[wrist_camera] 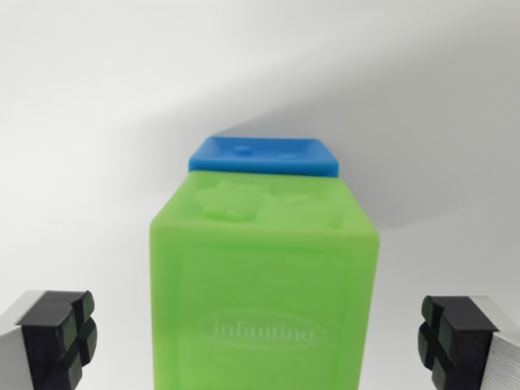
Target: Stack cube
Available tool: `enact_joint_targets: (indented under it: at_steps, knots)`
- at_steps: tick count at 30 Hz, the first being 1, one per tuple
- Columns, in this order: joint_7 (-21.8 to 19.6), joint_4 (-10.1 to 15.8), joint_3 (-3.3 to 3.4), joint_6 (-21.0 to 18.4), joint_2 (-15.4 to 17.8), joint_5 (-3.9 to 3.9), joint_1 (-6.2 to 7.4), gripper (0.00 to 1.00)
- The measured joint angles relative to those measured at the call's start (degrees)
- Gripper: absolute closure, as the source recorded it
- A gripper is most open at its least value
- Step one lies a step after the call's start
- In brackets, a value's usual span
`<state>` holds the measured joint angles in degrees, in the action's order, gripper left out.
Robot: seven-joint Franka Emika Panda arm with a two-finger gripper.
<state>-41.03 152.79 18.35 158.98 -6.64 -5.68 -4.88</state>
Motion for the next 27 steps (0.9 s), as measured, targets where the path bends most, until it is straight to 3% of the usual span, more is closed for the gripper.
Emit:
enact_joint_targets:
  at_steps: [9,14,22,27]
  knots:
    - [-3.6,0.2,0.89,-5.0,5.8,5.03,-0.01,0.00]
    - [-5.1,0.2,0.96,-8.1,9.0,7.12,-0.30,0.00]
    - [-7.0,-0.4,0.95,-13.7,14.2,9.75,-0.73,0.00]
    - [-7.9,-1.2,0.85,-17.4,17.3,10.88,-0.89,0.00]
